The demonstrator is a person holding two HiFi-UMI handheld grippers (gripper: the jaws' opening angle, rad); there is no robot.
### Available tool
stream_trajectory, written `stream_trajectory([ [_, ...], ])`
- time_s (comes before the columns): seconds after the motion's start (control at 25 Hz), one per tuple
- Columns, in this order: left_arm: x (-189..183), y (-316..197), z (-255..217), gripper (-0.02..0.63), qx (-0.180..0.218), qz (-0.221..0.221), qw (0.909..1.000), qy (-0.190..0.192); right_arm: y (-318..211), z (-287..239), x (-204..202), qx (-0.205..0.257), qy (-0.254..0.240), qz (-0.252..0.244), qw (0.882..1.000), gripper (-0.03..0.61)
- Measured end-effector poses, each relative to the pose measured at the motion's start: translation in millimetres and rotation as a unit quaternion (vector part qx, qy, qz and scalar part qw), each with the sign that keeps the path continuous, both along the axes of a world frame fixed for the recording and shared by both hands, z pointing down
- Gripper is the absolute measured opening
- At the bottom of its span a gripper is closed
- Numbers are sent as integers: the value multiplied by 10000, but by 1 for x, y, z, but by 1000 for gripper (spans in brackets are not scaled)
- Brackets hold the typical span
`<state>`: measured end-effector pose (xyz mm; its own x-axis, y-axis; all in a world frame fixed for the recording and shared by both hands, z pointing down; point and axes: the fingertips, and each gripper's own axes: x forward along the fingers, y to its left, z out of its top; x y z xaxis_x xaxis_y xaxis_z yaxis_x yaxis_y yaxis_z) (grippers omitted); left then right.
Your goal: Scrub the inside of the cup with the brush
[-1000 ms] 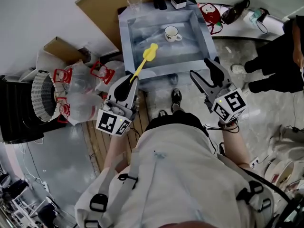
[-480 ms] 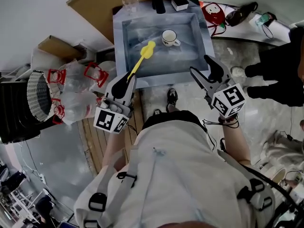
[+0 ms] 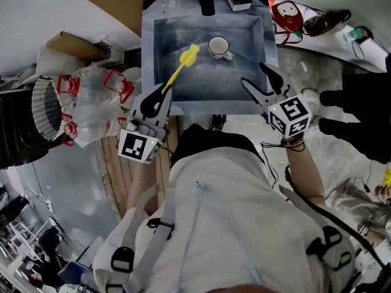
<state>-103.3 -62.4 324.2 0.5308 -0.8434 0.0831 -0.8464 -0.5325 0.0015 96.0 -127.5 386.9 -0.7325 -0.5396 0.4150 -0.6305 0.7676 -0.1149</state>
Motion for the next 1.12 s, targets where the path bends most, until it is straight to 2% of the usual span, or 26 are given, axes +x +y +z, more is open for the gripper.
stream_trajectory([
  [0.28, 3, -13, 16, 40, -281, -17, 9994, -202, -22, 40, -7, -279, 197, -121, 9993, 285],
  [0.88, -7, -59, 59, 40, -761, 278, 9964, -260, -63, 100, -37, -502, 879, -246, 9946, 285],
  [1.12, -9, -72, 74, 41, -902, 322, 9953, -176, -76, 139, -47, -718, 1337, -425, 9875, 284],
])
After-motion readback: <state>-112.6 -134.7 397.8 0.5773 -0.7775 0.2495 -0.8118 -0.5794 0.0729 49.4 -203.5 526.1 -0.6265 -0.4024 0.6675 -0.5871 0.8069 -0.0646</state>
